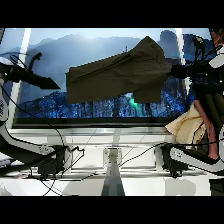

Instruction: Fold the clothes and pants, and hang the long-sleeved shirts on hangers.

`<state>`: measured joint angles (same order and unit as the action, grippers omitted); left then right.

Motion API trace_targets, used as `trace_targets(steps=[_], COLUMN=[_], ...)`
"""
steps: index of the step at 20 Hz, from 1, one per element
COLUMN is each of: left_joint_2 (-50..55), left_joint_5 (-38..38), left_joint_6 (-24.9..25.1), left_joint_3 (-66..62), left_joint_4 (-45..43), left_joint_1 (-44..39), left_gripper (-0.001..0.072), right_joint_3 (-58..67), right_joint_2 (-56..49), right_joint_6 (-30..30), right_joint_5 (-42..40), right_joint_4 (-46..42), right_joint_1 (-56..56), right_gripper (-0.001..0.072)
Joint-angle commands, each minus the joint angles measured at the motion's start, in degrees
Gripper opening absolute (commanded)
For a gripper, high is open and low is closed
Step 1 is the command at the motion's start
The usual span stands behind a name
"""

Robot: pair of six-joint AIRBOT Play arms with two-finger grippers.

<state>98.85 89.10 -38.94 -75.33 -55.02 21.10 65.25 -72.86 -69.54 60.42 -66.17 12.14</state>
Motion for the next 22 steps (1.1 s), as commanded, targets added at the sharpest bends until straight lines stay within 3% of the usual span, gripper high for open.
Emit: trace_targets(steps=[1,3,6,10,12,15,18,20,21,22], left_joint_2=[0.0,0.0,0.1,0.8,1.9,4.1,5.7,5.8,5.8,5.8], left_joint_5=[-4.0,-6.8,-8.5,-8.3,-6.8,-2.4,-2.5,-4.9,-6.5,-6.8], left_joint_6=[3.2,4.9,4.7,-4.9,-9.5,-9.7,-9.6,-9.5,-9.2,-7.9], left_joint_3=[7.0,8.9,9.1,9.1,9.1,9.1,9.1,9.1,9.1,9.1], left_joint_4=[0.4,3.9,3.1,-3.7,-3.0,-2.8,-1.0,0.8,2.3,4.7], left_joint_1=[-1.2,-2.2,-4.4,-5.5,-5.5,-6.0,-6.1,-6.1,-6.1,-6.1], left_gripper=[0.0533,0.0619,0.0618,0.061,0.061,0.0606,0.0336,0.0303,0.0139,0.0023], right_joint_3=[0.0,0.0,0.0,0.0,0.0,0.0,0.0,0.0,0.0,0.0], right_joint_2=[0.2,0.2,0.2,0.2,0.2,0.2,0.2,0.2,0.2,0.3], right_joint_6=[0.0,0.0,0.0,0.0,0.0,0.0,0.0,0.0,0.0,0.0], right_joint_5=[-0.1,-0.1,0.0,0.0,0.0,0.0,-0.1,-0.1,-0.2,-0.2], right_joint_4=[-0.1,0.0,0.0,0.0,0.0,0.0,-0.1,0.0,0.0,0.2], right_joint_1=[0.0,0.0,0.0,0.0,0.0,0.0,0.0,0.0,0.0,0.0], right_gripper=[0.0015,0.0015,0.0015,0.0015,0.0015,0.0015,0.0015,0.0015,0.0015,0.0015])
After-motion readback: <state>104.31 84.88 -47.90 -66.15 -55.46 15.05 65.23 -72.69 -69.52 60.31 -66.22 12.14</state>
